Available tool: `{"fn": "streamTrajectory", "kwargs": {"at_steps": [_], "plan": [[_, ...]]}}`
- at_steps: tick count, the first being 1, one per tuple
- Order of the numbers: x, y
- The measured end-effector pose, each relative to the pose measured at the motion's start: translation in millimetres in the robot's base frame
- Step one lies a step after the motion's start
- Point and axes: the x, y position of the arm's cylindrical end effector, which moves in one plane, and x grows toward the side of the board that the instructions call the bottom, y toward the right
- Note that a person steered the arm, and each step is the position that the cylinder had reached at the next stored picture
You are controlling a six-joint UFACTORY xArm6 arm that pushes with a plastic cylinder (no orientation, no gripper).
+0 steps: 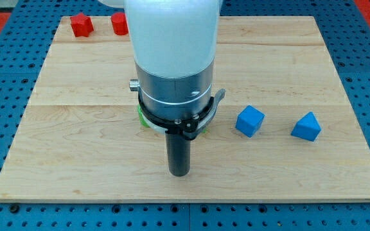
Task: Push the blue cube towards the bottom
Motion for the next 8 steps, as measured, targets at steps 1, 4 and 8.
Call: {"fn": "streamTrajectory", "kwargs": {"at_steps": [1,4,8], "plan": [[33.0,63.6],[35.1,102.6],[-28.4,272.0]]}}
